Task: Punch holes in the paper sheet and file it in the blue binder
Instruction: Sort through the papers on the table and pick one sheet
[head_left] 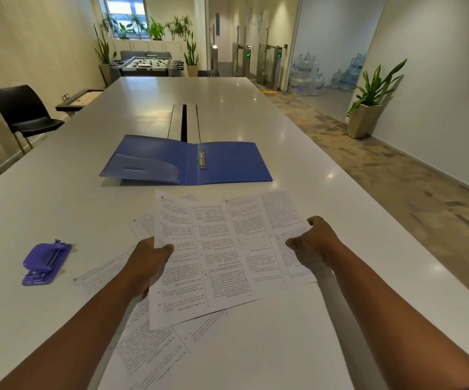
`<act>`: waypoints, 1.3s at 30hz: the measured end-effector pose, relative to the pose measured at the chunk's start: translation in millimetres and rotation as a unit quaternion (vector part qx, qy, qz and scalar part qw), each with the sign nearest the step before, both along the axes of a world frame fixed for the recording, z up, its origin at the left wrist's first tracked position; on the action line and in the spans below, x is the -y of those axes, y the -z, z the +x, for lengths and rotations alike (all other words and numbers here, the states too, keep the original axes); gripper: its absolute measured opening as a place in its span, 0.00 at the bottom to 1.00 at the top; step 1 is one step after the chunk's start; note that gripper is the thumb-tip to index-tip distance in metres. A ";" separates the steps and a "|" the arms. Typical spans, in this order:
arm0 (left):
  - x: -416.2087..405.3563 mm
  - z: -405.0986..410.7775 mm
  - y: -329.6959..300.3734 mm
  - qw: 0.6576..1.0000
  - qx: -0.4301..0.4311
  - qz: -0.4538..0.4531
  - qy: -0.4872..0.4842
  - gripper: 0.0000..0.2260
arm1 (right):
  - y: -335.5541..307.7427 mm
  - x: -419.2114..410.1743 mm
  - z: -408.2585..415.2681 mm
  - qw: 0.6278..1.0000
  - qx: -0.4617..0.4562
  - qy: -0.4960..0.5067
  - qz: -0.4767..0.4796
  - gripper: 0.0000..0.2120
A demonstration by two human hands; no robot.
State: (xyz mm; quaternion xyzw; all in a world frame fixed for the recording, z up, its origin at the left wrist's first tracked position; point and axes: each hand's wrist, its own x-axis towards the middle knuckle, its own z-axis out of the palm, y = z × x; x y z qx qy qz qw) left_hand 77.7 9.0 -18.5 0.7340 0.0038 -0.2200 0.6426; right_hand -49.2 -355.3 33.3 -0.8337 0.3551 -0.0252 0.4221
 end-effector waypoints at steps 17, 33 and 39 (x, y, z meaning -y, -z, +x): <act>3.4 -7.4 -5.5 1.000 0.007 0.010 -0.010 0.09 | 1.8 38.2 -2.5 0.997 -0.005 0.063 0.040 0.11; 6.2 -13.1 -26.8 0.999 0.029 -0.041 0.009 0.11 | -57.9 27.2 -12.4 0.965 0.167 0.010 0.200 0.10; 19.8 -28.1 -64.5 0.992 0.073 -0.102 0.030 0.13 | -49.5 -15.4 -3.4 0.934 0.186 -0.035 0.304 0.13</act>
